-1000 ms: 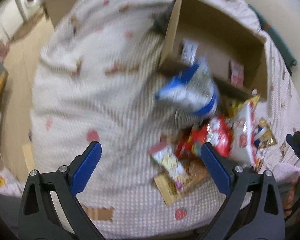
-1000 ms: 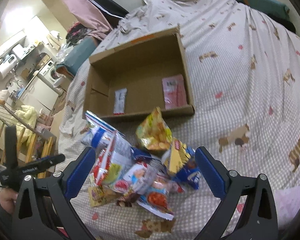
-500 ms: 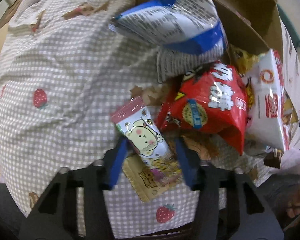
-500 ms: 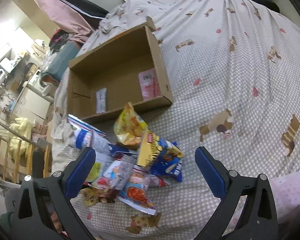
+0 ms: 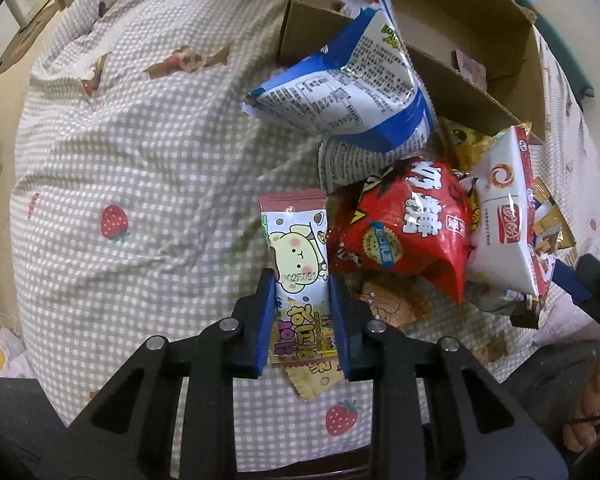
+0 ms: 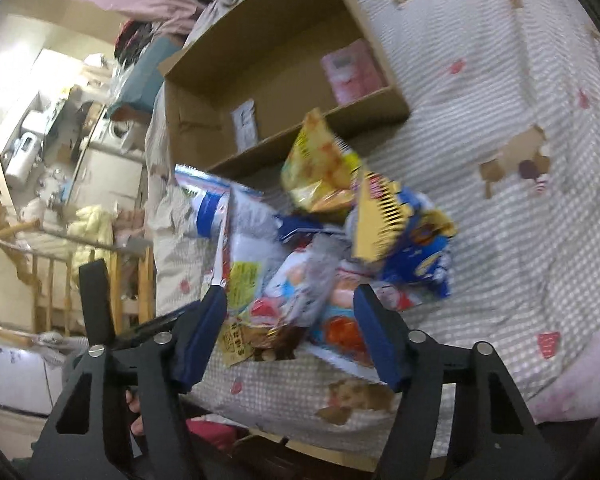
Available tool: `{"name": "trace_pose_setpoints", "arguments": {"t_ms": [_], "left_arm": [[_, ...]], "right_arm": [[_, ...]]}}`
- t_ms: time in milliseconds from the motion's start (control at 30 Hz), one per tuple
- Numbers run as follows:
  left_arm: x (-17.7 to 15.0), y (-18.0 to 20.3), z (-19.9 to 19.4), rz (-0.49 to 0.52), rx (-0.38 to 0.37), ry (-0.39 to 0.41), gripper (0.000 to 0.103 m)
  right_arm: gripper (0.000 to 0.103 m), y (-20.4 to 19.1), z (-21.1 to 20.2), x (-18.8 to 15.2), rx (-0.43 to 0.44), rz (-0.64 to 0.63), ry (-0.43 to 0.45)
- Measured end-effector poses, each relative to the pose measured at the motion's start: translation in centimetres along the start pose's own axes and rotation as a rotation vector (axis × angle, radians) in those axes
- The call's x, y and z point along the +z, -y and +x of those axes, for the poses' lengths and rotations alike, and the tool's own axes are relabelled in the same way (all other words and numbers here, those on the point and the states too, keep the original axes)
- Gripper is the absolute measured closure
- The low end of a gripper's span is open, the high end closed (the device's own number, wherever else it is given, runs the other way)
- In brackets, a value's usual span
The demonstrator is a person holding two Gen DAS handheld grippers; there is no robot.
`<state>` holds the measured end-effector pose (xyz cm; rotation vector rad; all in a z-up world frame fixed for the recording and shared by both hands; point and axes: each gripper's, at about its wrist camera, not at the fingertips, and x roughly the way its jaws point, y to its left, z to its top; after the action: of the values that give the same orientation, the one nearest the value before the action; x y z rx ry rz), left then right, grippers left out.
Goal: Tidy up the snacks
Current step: 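Grasp the cartoon wafer pack with left tool while right tool grasps white stick snack, then carry both snacks into the box and open both tools to release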
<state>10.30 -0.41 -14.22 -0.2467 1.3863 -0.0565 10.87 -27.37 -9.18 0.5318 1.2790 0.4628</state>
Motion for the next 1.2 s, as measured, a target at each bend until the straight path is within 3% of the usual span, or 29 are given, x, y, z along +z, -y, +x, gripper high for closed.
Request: {"name": "trace_pose_setpoints", "arguments": {"t_ms": [167, 300, 533, 700, 933, 1200], "left_arm": [[0.4, -1.3, -1.5, -0.017, 0.0, 0.019, 0.08], [0.8, -1.4, -1.9, -0.018, 0.002, 0.031, 0.08], [0.8, -2.8, -2.8, -0.022, 0.009, 0.054, 0.08], [0.8, -3.0, -4.2, -0.029, 0.021, 0.098, 0.08], [0.3, -3.1, -10.1, -0.036, 0.004, 0.273, 0.08], [1.5, -1.3, -12.5, 0.018, 0.018, 0.357, 0.08]], "right_arm": [[0.049, -0.5, 2.3, 0.1, -0.081, -0.012, -0.04], [0.082, -0.8, 2.7, 0.3, -0.114, -0.039, -0.036], [0.085, -1.1, 0.7, 0.0, -0.071, -0.089, 0.019], [0.085, -1.4, -2.0, -0.2, 0.013, -0.118, 0.123], [0.085, -1.9, -3.9, -0.5, 0.049, -0.141, 0.196], [0.085, -3.3, -5.2, 0.5, 0.055, -0.178, 0.265]]}}
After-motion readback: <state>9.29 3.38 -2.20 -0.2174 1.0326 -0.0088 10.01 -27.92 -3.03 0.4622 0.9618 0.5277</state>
